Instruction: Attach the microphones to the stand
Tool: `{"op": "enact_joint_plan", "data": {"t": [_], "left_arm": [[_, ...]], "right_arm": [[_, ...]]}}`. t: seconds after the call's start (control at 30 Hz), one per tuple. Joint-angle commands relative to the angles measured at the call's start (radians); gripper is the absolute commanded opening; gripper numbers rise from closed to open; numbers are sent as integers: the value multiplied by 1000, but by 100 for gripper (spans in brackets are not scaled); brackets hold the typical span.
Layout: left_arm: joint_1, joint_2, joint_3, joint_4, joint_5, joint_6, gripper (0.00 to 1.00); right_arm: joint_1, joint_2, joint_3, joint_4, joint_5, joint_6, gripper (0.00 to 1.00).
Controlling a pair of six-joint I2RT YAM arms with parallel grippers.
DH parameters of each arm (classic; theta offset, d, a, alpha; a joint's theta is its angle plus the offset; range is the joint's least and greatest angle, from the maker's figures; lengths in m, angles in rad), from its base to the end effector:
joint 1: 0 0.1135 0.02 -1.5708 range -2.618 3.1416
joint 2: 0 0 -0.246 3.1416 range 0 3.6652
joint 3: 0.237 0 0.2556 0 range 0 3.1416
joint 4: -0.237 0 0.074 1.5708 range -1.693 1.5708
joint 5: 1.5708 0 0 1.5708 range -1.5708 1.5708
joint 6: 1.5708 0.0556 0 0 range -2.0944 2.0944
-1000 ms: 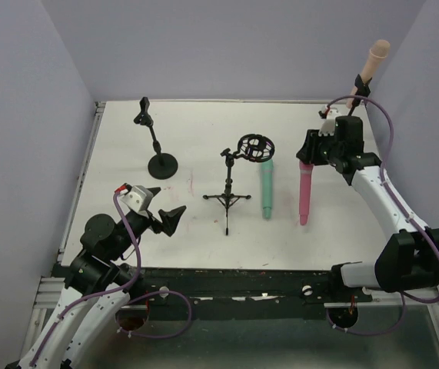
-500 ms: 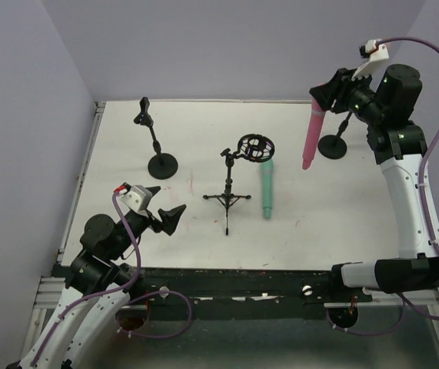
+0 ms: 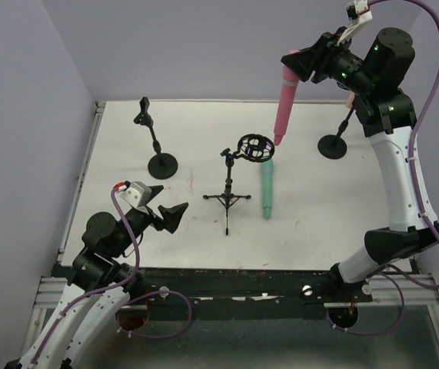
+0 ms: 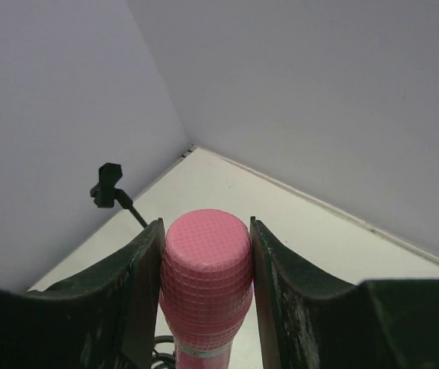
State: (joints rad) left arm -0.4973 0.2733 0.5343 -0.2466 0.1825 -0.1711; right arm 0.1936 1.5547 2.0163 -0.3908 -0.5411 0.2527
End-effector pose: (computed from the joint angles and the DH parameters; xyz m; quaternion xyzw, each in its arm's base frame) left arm 0.1150 -0.0739 0.3038 0.1776 0.6793 -0.2931 0.6490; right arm 0.3214 0.0922 0.5325 -0.1761 0.6623 0.3337 0.6473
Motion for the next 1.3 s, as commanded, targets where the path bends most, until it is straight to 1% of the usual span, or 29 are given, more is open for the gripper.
{"op": "enact_joint_plan", "data": {"t": [0.0,0.17,0.27,0.5,0.67,0.8,1.03,1.27], "left_arm": [[5,15,1,29,17,-34,98],[5,17,1,29,5,-44,98],[6,23,0,33,5,-53,98],[5,21,-13,46,0,-62,99],[6,18,-14,46,2,-62,98],[5,10,-25,47,0,-64,98],[5,12,-28,58,2,-62,98],[5,7,-31,63,6,-67,98]], "right_arm": [[72,37,125,23,-39,36,29],[107,83,217,27,-39,49,29],[127,97,211,32,-34,46,29],[167,79,87,61,7,2,29],[173,81,47,69,23,-16,29],[175,50,0,67,4,-30,29],[175,-56,-158,78,-63,-38,30],[173,-116,-235,72,-92,-49,31]]}}
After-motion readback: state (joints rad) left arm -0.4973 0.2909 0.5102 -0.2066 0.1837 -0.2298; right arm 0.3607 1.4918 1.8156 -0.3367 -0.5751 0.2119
